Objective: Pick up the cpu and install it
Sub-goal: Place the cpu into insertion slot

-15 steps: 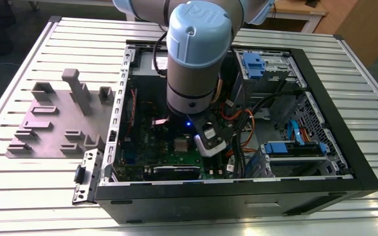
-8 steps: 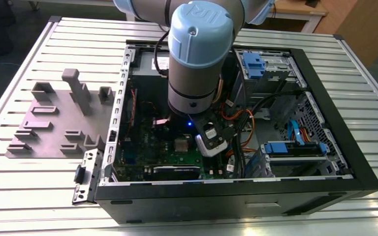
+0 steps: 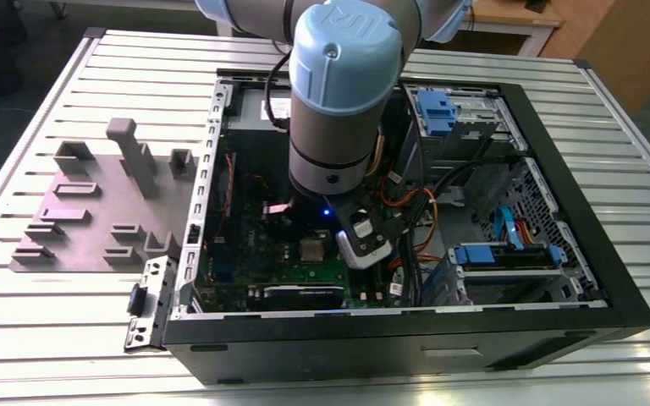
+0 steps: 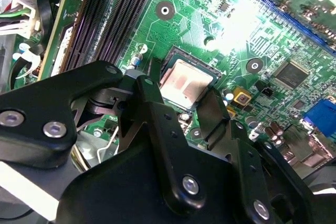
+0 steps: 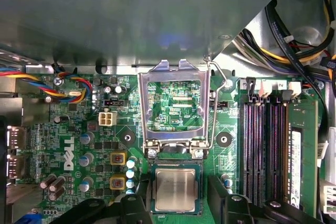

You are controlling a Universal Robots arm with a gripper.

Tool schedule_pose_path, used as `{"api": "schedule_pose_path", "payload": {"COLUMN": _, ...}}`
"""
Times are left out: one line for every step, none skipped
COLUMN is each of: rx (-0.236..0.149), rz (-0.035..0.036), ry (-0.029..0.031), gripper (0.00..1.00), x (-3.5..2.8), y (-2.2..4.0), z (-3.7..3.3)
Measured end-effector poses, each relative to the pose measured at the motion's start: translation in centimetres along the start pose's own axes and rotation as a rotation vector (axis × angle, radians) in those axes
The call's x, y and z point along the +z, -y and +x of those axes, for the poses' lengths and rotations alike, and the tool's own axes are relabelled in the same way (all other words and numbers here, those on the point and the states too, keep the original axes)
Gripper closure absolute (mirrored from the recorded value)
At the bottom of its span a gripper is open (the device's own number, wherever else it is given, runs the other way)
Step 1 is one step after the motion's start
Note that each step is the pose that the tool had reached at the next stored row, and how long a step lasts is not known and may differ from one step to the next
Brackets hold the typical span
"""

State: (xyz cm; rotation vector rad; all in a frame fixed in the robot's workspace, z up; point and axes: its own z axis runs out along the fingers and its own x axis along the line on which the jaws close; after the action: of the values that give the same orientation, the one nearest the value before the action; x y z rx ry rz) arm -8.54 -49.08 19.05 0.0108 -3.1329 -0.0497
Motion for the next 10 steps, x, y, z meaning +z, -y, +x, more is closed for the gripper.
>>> {"api": "schedule_pose_path", "payload": {"rx": 0.000, "rz": 0.0001, "ry": -0.0001, "gripper": 0.45, "x": -0.01, "y": 0.00, "z": 0.00}}
{"api": "schedule_pose_path", "payload": {"rx": 0.000, "rz": 0.0003, "ry": -0.0002, "gripper": 0.45, "x": -0.02, "y": 0.00, "z": 0.01}}
{"api": "schedule_pose_path", "payload": {"rx": 0.000, "rz": 0.0003, "ry": -0.0002, "gripper": 0.45, "x": -0.02, "y": 0.00, "z": 0.00}}
{"api": "schedule_pose_path", "payload": {"rx": 0.000, "rz": 0.0003, "ry": -0.0002, "gripper": 0.45, "x": -0.02, "y": 0.01, "z": 0.00}}
{"api": "schedule_pose_path", "payload": {"rx": 0.000, "rz": 0.0004, "ry": -0.0002, "gripper": 0.45, "x": -0.05, "y": 0.00, "z": 0.00}}
{"api": "schedule_pose_path", "payload": {"rx": 0.000, "rz": 0.0009, "ry": -0.0005, "gripper": 0.45, "x": -0.14, "y": 0.01, "z": 0.01}}
{"api": "schedule_pose_path", "payload": {"rx": 0.000, "rz": 0.0007, "ry": -0.0004, "gripper": 0.45, "x": -0.24, "y": 0.00, "z": 0.01}}
{"api": "schedule_pose_path", "payload": {"rx": 0.000, "rz": 0.0004, "ry": -0.0002, "gripper": 0.45, "x": -0.38, "y": -0.01, "z": 0.01}}
{"api": "schedule_pose_path", "payload": {"rx": 0.000, "rz": 0.0005, "ry": -0.0003, "gripper": 0.45, "x": -0.50, "y": -0.01, "z": 0.01}}
{"api": "schedule_pose_path", "payload": {"rx": 0.000, "rz": 0.0005, "ry": -0.0003, "gripper": 0.45, "x": -0.60, "y": -0.01, "z": 0.01}}
